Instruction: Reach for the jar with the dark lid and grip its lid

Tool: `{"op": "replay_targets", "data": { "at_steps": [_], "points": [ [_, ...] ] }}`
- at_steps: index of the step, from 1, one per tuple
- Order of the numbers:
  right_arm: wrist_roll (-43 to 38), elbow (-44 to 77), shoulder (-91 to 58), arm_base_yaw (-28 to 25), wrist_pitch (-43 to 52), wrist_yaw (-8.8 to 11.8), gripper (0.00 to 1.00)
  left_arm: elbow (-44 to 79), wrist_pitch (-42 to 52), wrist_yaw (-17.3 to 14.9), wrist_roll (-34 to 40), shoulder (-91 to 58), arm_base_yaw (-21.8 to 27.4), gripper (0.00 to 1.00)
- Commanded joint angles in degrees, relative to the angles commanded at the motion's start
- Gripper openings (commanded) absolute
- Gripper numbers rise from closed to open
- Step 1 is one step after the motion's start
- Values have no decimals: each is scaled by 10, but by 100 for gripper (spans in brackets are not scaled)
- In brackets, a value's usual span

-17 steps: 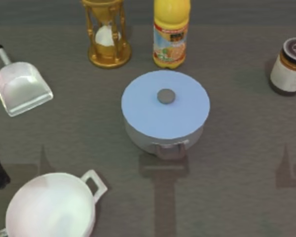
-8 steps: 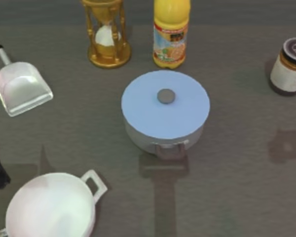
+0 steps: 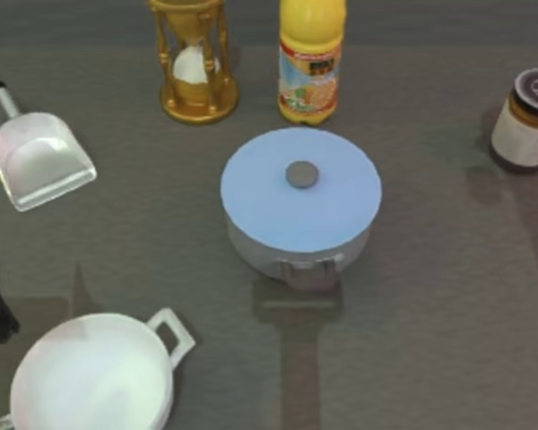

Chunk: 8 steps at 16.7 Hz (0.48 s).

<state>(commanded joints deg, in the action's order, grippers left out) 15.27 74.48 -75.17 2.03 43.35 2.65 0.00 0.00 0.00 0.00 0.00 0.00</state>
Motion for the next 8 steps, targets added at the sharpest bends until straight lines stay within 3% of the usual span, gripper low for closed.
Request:
{"op": "replay_targets", "data": {
  "at_steps": [8],
  "points": [
    [119,456,-456,4,239,21,100,0,0,0,0,0,0,100]
  ]
}}
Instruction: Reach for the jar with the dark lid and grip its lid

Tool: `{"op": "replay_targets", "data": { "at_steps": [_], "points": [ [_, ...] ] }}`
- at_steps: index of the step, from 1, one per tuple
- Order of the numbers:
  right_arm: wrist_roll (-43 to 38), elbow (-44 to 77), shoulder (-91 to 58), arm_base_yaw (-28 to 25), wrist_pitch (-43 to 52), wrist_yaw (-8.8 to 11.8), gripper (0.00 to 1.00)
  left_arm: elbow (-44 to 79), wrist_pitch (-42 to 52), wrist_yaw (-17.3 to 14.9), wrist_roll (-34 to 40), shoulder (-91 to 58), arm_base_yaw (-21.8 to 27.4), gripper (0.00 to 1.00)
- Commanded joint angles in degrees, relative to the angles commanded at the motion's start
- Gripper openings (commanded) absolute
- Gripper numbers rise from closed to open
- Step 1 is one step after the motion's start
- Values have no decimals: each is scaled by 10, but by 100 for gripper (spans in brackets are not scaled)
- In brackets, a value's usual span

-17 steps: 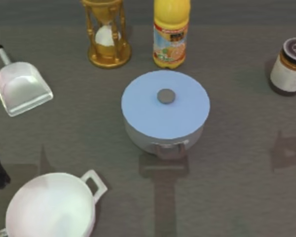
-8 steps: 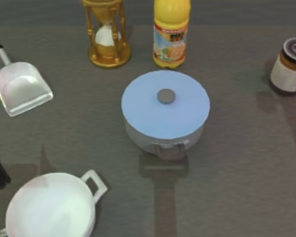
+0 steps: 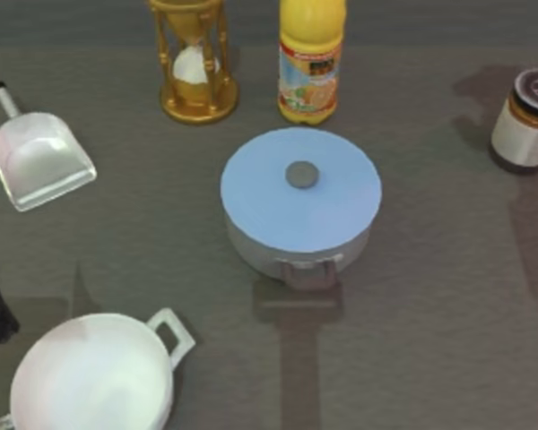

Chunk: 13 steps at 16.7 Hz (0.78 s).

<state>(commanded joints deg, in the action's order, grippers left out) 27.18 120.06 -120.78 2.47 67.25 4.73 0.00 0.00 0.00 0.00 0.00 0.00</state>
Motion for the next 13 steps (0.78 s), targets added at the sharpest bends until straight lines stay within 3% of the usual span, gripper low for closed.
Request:
{"op": "replay_targets", "data": {
  "at_steps": [7,13],
  "points": [
    [68,255,-256,-1,111,13,100,0,0,0,0,0,0,100],
    [77,292,-293,-1,125,14,100,0,0,0,0,0,0,100]
  ]
}}
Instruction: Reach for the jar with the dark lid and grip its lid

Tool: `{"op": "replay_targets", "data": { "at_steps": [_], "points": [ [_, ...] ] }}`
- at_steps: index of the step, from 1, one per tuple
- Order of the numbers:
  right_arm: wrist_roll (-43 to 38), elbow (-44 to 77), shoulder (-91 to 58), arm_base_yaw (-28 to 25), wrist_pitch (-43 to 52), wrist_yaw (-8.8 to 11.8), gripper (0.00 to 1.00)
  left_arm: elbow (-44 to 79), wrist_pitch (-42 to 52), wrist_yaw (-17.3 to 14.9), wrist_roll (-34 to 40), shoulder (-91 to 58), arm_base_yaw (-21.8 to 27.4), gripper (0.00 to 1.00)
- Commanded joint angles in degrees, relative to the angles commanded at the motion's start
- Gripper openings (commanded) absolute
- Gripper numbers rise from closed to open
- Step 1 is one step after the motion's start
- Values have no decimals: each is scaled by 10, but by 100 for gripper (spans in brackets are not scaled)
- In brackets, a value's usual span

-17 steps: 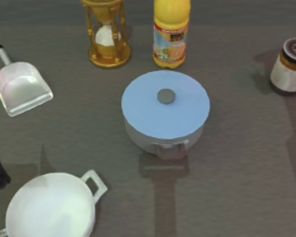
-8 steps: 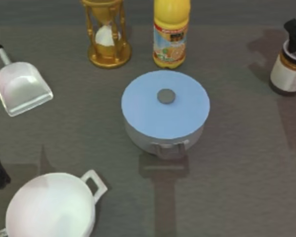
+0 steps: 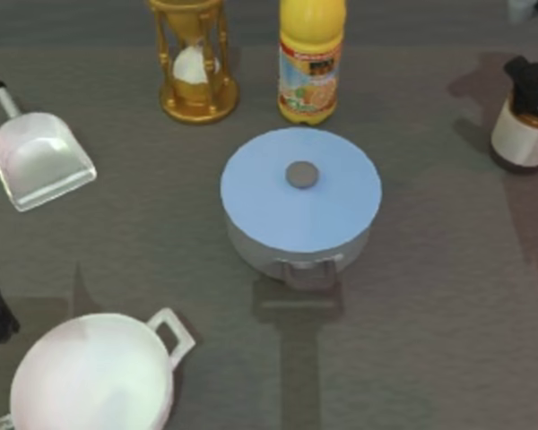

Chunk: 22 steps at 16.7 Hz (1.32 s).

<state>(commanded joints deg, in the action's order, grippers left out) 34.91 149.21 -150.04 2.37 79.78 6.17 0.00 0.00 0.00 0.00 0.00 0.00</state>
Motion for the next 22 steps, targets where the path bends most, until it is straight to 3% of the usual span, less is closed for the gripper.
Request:
{"op": "replay_targets", "data": {
  "at_steps": [14,22],
  "points": [
    [-7,-96,-8,-7,-105,-1,100,0,0,0,0,0,0,100],
    [-7,-96,-8,-7,-105,-1,40,0,0,0,0,0,0,100]
  ]
}}
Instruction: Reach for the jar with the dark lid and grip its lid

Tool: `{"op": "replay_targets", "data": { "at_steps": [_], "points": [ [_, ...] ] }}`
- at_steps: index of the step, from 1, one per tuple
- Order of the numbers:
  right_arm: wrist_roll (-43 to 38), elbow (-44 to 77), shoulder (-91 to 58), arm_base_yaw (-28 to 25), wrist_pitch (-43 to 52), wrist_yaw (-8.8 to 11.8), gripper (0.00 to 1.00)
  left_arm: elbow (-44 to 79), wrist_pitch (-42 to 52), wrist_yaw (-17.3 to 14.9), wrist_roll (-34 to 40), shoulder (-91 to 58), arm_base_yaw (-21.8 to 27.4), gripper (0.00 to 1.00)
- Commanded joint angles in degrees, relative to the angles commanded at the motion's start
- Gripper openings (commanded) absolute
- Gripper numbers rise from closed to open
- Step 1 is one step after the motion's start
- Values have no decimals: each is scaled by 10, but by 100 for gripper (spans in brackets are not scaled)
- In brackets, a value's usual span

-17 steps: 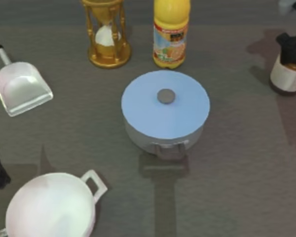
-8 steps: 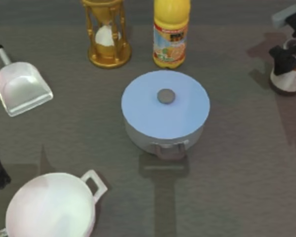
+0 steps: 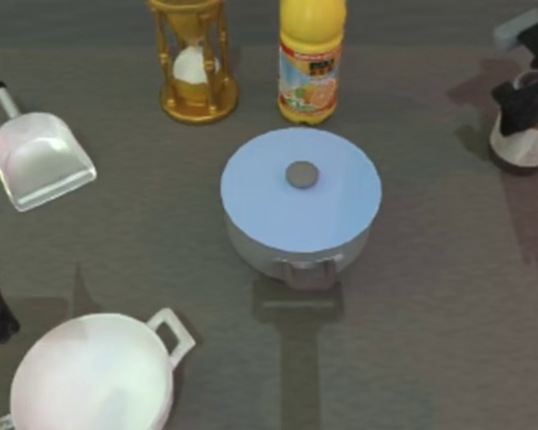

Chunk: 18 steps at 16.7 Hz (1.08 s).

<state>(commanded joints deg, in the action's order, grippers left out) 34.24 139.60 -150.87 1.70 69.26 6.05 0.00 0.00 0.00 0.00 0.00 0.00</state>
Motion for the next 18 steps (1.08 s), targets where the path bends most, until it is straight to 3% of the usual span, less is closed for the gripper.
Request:
{"op": "replay_targets", "data": {
  "at_steps": [5,18],
  "points": [
    [0,0,0,0,0,0,2,0,0,0,0,0,0,100],
    [-1,-41,43,1,-2,1,0,0,0,0,0,0,0,100]
  ]
}}
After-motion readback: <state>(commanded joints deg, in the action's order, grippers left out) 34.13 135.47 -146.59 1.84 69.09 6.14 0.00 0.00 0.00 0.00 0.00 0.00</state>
